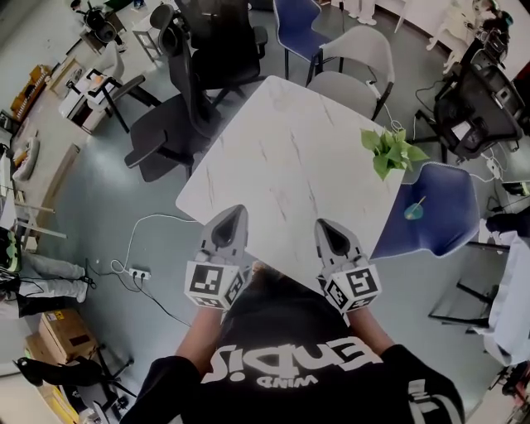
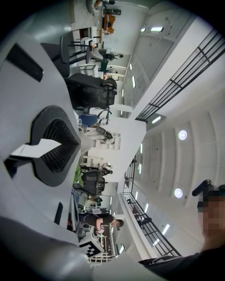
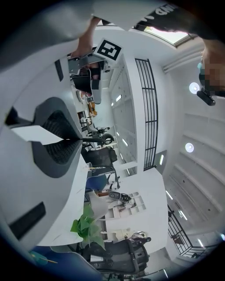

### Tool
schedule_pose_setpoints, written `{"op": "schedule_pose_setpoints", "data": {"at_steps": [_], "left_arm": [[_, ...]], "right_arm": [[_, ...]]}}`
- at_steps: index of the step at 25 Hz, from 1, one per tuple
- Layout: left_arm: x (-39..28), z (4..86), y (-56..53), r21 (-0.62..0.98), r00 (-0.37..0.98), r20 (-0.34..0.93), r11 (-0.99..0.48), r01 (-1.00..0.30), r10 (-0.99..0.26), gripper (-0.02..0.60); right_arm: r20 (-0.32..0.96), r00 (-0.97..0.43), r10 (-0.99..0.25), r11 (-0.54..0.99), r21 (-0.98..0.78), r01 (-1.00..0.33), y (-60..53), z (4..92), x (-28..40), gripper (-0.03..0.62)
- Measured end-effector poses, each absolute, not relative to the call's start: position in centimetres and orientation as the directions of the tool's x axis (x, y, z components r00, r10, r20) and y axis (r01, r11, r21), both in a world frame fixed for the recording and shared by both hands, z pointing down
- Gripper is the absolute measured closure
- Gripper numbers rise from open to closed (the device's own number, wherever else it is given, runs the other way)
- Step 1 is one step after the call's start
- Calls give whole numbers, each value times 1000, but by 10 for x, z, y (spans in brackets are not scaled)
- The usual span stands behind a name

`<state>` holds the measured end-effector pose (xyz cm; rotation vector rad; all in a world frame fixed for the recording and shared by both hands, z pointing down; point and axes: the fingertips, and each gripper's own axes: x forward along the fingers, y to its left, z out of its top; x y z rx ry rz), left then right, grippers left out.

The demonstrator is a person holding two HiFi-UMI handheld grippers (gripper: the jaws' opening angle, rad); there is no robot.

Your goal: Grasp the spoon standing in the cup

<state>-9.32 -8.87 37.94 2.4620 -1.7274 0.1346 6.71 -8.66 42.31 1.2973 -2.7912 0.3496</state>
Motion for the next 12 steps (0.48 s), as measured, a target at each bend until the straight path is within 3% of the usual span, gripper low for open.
{"op": "schedule_pose_setpoints", "data": {"at_steps": [12], "left_arm": [[-95, 389, -136, 58, 413, 167, -409, -911, -895, 568]], "right_arm": [[163, -623, -765, 599, -173, -782, -123, 429, 52, 580]]}}
